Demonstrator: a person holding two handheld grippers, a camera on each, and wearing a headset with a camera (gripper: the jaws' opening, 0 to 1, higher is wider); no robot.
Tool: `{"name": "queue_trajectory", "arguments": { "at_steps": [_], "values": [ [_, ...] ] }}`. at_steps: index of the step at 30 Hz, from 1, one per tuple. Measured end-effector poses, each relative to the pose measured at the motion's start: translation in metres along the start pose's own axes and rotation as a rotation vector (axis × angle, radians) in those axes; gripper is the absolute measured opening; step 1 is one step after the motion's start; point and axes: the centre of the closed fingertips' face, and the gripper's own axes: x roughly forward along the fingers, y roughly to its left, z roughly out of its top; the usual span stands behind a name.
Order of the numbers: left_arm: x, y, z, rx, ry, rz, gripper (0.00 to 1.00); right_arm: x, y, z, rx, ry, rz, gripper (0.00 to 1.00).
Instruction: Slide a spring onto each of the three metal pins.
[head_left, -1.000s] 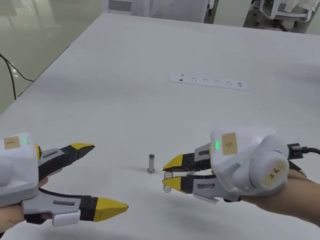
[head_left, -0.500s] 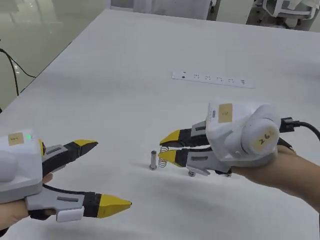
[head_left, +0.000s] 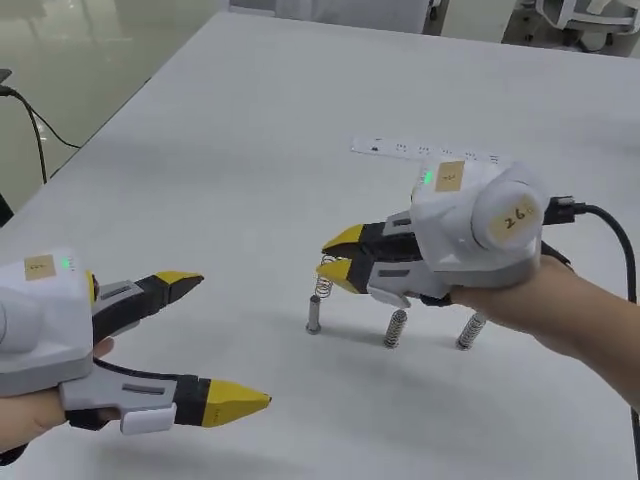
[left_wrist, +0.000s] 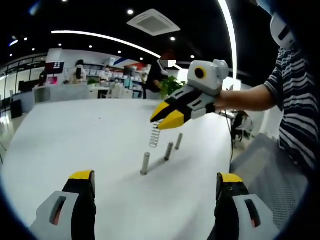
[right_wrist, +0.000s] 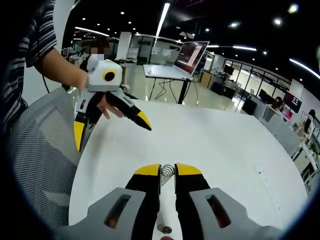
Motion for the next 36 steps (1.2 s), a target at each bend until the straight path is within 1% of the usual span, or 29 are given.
{"name": "queue_trajectory", "arguments": {
  "at_steps": [9, 13, 17, 27, 36],
  "values": [
    [-0.001, 0.001, 0.000, -0.004, -0.001, 0.005, 0.98, 0.005, -0.001, -0.004, 0.010, 0.011, 0.002, 0.07],
    [-0.001, 0.000, -0.001, -0.007, 0.001, 0.003, 0.98, 0.007, 0.000, -0.003, 0.010, 0.007, 0.005, 0.07],
    [-0.001, 0.000, -0.002, -0.008, 0.007, 0.004, 0.98, 0.009, 0.002, -0.005, 0.012, 0.014, 0.008, 0.07],
    [-0.001, 0.000, -0.003, -0.014, 0.010, 0.004, 0.98, 0.010, 0.000, -0.007, 0.019, 0.015, 0.001, 0.07],
    [-0.002, 0.001, -0.003, -0.011, 0.011, 0.007, 0.97, 0.013, 0.002, -0.010, 0.025, 0.023, 0.006, 0.07]
  ]
}}
